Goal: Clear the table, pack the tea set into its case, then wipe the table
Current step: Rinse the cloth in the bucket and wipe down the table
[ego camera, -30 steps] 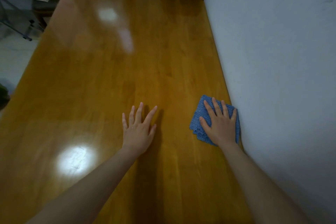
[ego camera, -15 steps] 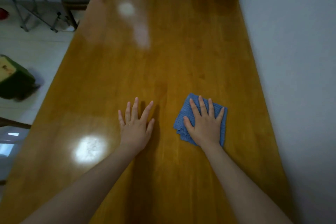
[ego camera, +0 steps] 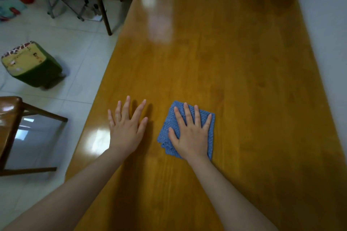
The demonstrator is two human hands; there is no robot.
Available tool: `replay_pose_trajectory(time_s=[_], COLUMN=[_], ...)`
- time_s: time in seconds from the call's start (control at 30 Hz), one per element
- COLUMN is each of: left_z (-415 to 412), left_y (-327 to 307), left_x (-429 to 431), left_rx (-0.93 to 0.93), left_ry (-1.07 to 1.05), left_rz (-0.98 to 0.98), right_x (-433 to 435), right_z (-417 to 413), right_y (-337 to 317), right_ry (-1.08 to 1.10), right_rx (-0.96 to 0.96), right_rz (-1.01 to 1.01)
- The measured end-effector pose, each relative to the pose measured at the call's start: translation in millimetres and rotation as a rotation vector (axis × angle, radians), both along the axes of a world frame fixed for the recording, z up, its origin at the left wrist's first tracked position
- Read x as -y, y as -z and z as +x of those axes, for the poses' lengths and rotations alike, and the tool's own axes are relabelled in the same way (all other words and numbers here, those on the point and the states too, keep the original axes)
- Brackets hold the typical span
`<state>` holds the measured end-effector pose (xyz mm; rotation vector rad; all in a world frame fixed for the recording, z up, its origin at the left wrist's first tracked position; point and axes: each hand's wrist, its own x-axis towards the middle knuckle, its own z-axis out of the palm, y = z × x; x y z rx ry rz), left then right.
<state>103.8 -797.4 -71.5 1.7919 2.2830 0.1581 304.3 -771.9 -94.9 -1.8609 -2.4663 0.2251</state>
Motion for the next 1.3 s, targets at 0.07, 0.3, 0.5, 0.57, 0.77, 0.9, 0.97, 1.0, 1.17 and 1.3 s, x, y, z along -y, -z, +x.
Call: replay_pose_trajectory(time_s=[0.07,0.3,0.5,0.57,0.77,0.9,0.97,1.0,1.17,1.3], left_z=[-27,-117,-170,-184,-196,-194,-191,-189,-183,-181], left_y=[1,1,-1,0,1,3,3,4,1,-3], left_x=[-1,-2,12,19,35,39,43,45,57,64], left_rx=[0.009,0.045,0.036,0.026,0.029,0.066,0.074,0.078,0.099,0.079], left_ry=[-0.038,-0.051,-0.023,-0.009,-0.024,-0.047,-0.054,-0.057,-0.074,-0.073], left_rz=[0.026,0.025,0.011,0.010,0.000,-0.008,-0.017,-0.024,-0.026,-0.014], right_x=[0,2,5,5,5,7,14,19,41,61], right_z=[-28,-124,-197,-220,-254,-256,-257,-259,-261,-259], right_y=[0,-2,-6,-7,-8,-7,-8,-8,-8,-6], right_ry=[-0.019,-0.058,-0.055,-0.065,-0.021,-0.007,0.005,0.002,-0.031,-0.047], right_rx=[-0.004,-0.015,-0.017,-0.011,0.010,0.003,-0.009,-0.010,-0.017,-0.019], right_rz=[-0.004,-0.011,-0.020,-0.024,-0.040,-0.036,-0.043,-0.044,-0.052,-0.051])
